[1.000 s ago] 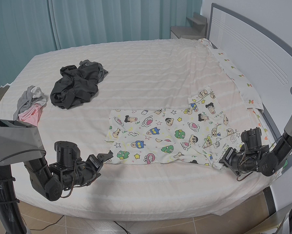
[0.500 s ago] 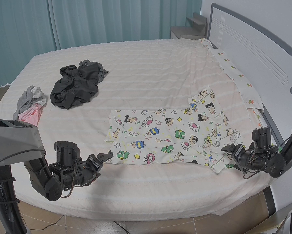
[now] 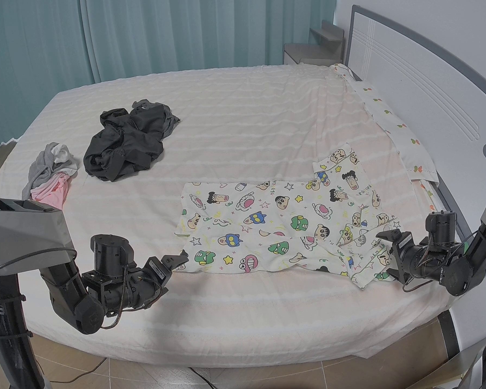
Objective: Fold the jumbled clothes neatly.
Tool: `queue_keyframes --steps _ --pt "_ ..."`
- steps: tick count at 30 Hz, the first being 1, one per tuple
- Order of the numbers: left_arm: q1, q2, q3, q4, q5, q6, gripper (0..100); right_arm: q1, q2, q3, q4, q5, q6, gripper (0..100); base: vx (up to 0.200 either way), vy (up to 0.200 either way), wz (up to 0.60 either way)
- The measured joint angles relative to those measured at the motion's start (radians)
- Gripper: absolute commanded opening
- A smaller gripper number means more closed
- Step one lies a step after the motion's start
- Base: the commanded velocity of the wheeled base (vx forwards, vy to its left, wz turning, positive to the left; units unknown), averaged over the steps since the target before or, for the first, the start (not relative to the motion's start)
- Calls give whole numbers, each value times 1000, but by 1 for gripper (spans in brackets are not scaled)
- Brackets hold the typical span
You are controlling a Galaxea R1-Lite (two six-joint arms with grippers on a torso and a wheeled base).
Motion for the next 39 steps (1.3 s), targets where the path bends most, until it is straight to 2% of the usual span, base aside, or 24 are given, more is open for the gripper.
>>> queue_keyframes --steps 7,8,15,26,39 --pt "0 1 0 0 0 0 100 -8 46 -27 -17 0 32 100 0 0 0" --pt "0 1 0 0 0 0 100 -8 50 -29 -17 0 33 0 0 0 0" --pt "0 3 -2 0 0 0 100 -12 70 -47 -18 -9 67 0 0 0 0" --pt "0 3 -1 0 0 0 100 -21 17 -33 -13 -37 54 0 0 0 0" --pt "0 3 -2 0 0 0 100 -21 -21 82 -10 -77 -268 0 0 0 0"
